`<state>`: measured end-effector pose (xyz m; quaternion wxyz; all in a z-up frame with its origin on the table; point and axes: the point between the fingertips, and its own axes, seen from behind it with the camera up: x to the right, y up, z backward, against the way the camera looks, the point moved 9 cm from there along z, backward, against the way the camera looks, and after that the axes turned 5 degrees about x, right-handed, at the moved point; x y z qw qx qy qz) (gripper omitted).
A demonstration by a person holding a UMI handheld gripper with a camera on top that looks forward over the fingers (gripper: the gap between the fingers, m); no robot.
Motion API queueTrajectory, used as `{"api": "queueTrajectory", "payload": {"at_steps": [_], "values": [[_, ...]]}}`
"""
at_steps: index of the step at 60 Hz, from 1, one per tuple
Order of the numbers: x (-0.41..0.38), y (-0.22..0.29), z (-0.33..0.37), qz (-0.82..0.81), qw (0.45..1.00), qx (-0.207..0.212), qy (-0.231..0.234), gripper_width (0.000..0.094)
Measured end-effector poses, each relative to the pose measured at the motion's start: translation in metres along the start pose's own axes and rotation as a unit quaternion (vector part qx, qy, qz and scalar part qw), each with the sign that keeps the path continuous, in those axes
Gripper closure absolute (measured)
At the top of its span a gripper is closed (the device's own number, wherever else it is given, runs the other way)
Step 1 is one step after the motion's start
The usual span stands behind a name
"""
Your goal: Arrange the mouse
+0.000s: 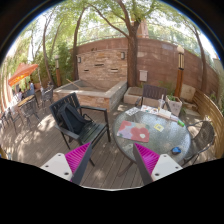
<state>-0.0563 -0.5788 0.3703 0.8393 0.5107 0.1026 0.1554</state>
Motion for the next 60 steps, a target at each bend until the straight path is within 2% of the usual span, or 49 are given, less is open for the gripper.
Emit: {"api": "queueTrajectory", "payload": {"at_steps": [13,29,38,44,49,60], "values": [[0.043,-0.061,-0.028,-0.038,0.997,-0.056,-0.041,0.009],[0.187,-0.165,-0.073,-0.073,0.981,-0.11,-0.141,0.0088],[0.279,-0.196,-0.123,-0.095,0.972,-0.101,-0.188,0.0085],[0.335,-0.197,-0.165,-0.105,0.969,-0.085,-0.209,0.0085],[0.373,-0.205,-0.198,-0.111,0.967,-0.08,-0.216,0.0089],[0.42,-0.217,-0.253,-0.146,0.961,-0.108,-0.208,0.0089]]}}
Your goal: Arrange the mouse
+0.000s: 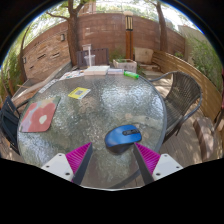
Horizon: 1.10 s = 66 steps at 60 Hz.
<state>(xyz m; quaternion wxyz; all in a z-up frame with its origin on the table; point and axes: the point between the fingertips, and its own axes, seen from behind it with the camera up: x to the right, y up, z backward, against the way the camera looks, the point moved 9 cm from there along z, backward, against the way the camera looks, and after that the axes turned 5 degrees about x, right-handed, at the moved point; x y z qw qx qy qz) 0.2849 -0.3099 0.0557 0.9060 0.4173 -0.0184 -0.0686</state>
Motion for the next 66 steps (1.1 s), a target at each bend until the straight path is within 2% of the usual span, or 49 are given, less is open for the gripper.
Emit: {"api": "queueTrajectory", "payload": {"at_steps": [17,23,28,38,46,50,58,66], "values": [[0.002,0.041,-0.048,-0.016,1.0,0.007,0.011,0.0115],[-0.001,0.048,-0.062,-0.007,1.0,0.004,0.003,0.0236],[0.002,0.047,-0.069,0.006,1.0,-0.004,-0.022,0.0422],[0.0,0.049,-0.069,0.031,0.999,0.001,-0.028,0.0524],[0.007,0.059,-0.059,0.025,0.998,0.005,-0.064,0.0579],[0.01,0.082,-0.049,0.017,0.996,0.025,-0.083,0.0579],[-0.011,0.165,-0.008,-0.008,0.988,0.112,-0.108,0.058],[-0.088,0.239,0.029,-0.022,0.979,0.196,-0.06,0.0581]]}}
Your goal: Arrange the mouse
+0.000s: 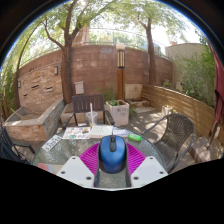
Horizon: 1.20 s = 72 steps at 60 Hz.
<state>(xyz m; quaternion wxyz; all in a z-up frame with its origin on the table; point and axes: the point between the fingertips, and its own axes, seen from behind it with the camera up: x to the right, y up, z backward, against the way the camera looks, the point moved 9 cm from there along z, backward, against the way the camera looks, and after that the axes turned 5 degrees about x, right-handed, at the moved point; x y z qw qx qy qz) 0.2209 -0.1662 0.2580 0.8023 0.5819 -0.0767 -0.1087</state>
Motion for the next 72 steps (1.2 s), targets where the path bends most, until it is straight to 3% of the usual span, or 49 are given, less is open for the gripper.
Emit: {"api": "queueTrajectory", "payload": {"at_steps": [7,14,22,30,32,37,38,54,72], "values": [[-0.103,-0.002,0.002,-0.005,0.997,0.001,0.079,0.0583],[-0.192,-0.084,-0.012,0.024,0.987,-0.068,0.141,0.0584],[-0.236,-0.168,-0.034,0.057,0.977,-0.134,0.154,0.0573],[-0.253,-0.204,-0.037,0.055,0.967,-0.182,0.169,0.0442],[-0.251,-0.203,-0.034,0.055,0.968,-0.182,0.164,0.0387],[-0.247,-0.18,-0.024,0.07,0.969,-0.171,0.162,0.009],[-0.249,-0.179,-0.017,0.073,0.97,-0.169,0.159,0.0073],[-0.236,-0.097,0.07,0.09,0.975,-0.155,0.131,0.0085],[-0.233,-0.063,0.15,0.096,0.979,-0.14,0.111,0.0085]]}}
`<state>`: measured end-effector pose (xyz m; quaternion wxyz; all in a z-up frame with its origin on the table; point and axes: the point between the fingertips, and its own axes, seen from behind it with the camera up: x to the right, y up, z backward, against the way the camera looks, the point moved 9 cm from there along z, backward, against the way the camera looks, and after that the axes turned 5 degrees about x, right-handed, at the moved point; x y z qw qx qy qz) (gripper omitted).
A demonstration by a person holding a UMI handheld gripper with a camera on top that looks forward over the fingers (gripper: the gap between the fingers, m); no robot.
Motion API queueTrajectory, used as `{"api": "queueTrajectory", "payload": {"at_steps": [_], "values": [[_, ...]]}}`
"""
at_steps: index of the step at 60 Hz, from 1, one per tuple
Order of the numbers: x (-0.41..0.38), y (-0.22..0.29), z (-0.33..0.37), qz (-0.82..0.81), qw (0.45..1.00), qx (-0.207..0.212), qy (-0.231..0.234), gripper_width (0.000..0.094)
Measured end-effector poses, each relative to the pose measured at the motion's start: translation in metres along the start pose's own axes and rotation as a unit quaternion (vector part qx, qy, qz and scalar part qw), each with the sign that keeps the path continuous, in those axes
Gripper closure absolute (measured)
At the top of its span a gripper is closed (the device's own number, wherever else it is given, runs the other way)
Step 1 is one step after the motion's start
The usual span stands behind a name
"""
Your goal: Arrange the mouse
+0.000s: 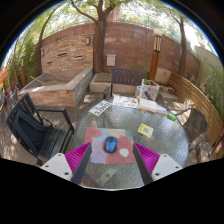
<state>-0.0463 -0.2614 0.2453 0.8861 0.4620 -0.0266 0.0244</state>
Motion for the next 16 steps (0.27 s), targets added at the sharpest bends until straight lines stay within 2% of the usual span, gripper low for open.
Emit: {"api": "queueTrajectory", "payload": {"at_steps": [16], "values": [[-0.011,-0.007,0.018,0.004,1.0,-0.002,0.003,0.0086]]}}
